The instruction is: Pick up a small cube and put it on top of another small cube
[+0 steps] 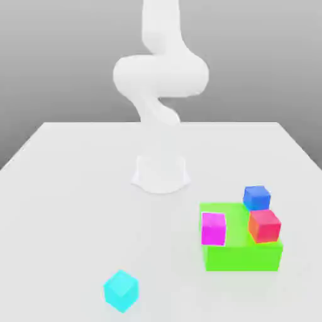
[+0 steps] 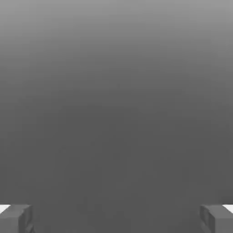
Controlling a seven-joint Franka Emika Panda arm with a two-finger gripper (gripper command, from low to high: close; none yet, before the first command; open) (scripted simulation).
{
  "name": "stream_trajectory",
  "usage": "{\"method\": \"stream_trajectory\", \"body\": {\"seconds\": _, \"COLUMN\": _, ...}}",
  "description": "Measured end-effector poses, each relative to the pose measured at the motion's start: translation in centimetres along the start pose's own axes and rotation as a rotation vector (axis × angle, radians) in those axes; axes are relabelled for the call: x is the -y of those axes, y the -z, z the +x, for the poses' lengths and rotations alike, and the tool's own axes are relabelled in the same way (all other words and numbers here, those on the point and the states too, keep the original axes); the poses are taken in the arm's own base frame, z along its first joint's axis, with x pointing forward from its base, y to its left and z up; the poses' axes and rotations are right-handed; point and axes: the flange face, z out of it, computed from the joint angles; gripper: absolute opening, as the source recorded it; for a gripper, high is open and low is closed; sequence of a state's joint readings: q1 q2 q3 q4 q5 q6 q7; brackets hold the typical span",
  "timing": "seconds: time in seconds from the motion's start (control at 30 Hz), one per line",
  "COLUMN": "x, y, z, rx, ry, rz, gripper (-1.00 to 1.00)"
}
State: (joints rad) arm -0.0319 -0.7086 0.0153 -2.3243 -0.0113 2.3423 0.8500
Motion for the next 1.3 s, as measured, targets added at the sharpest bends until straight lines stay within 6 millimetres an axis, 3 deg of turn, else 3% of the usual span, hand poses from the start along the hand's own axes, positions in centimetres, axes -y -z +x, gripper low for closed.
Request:
{"method": "stream_trajectory", "body": {"seconds": 0.13, "x": -1.6, "y": -8.6, "z": -0.2, "rx": 0.048, "ry": -0.083, "rz": -0.119, "gripper": 0.0}}
{"method": "stream_trajectory", "body": {"seconds": 0.3, "x": -5.3, "y": -18.4, "z": -1.4, "rx": 0.109, "ry": -0.186, "rz": -0.257, "gripper": 0.0}}
{"method": "stream_trajectory", "body": {"seconds": 0.5, "x": -11.7, "y": -28.4, "z": -4.4, "rx": 0.187, "ry": -0.315, "rz": -0.414, "gripper": 0.0}}
{"method": "stream_trajectory", "body": {"seconds": 0.7, "x": -19.4, "y": -36.2, "z": -9.1, "rx": 0.271, "ry": -0.455, "rz": -0.564, "gripper": 0.0}}
{"method": "stream_trajectory", "body": {"seconds": 0.8, "x": -23.1, "y": -39.2, "z": -12.3, "rx": 0.318, "ry": -0.52, "rz": -0.634, "gripper": 0.0}}
{"method": "stream_trajectory", "body": {"seconds": 0.97, "x": -26.6, "y": -43.6, "z": -15.4, "rx": 0.333, "ry": -0.543, "rz": -0.655, "gripper": 0.0}}
{"method": "stream_trajectory", "body": {"seconds": 1.0, "x": -27.2, "y": -44.4, "z": -16.0, "rx": 0.333, "ry": -0.543, "rz": -0.656, "gripper": -1.0}}
{"method": "stream_trajectory", "body": {"seconds": 1.2, "x": -27.4, "y": -44.8, "z": -16.3, "rx": 0.332, "ry": -0.542, "rz": -0.655, "gripper": -1.0}}
{"method": "stream_trajectory", "body": {"seconds": 1.3, "x": -26.4, "y": -43.4, "z": -15.3, "rx": 0.333, "ry": -0.544, "rz": -0.655, "gripper": -1.0}}
